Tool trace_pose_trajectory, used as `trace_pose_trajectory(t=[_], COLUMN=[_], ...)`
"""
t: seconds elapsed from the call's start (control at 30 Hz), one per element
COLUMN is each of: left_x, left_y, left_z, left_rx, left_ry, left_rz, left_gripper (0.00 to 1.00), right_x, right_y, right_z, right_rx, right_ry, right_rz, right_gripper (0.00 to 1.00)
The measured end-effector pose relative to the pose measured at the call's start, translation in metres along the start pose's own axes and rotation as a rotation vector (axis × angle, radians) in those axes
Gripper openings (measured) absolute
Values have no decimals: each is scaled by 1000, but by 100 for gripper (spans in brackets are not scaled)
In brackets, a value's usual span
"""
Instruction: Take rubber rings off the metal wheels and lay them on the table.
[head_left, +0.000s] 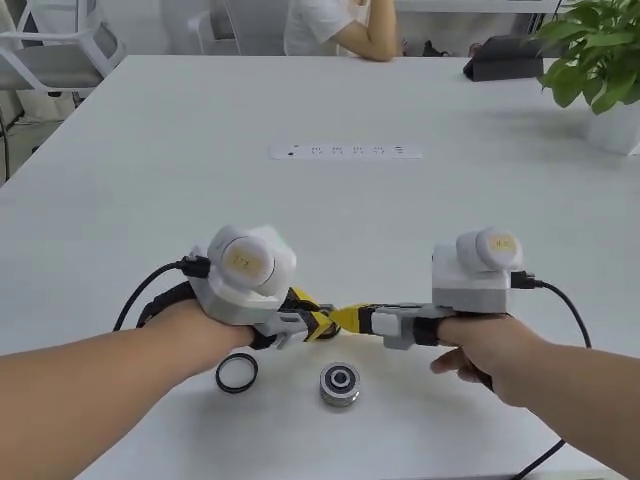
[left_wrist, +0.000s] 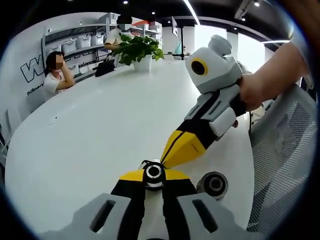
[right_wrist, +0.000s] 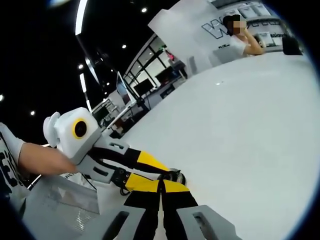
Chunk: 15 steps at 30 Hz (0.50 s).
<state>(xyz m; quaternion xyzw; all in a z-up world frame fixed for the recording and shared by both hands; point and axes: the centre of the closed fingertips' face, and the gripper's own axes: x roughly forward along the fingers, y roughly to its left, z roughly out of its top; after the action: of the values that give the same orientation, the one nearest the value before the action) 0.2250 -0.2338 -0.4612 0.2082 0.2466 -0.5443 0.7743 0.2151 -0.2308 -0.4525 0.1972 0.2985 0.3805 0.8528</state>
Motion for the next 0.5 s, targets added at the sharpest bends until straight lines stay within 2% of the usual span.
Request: trace_pose_trajectory(t=[0.27, 0.37, 0.5], left_x=[0, 0, 0], left_y=[0, 0, 0], left_z=[0, 0, 0], left_rx=[0, 1, 1], left_ry=[-3, -5, -5], left_rz=[1, 1, 1], left_gripper=[7, 7, 7], right_x=[-2, -5, -6], right_y=[7, 13, 10], right_z=[1, 2, 1], right_rx=[18, 42, 34], right_ry=[-11, -21, -16], right_rz=[52, 98, 97], right_gripper=[0, 0, 0])
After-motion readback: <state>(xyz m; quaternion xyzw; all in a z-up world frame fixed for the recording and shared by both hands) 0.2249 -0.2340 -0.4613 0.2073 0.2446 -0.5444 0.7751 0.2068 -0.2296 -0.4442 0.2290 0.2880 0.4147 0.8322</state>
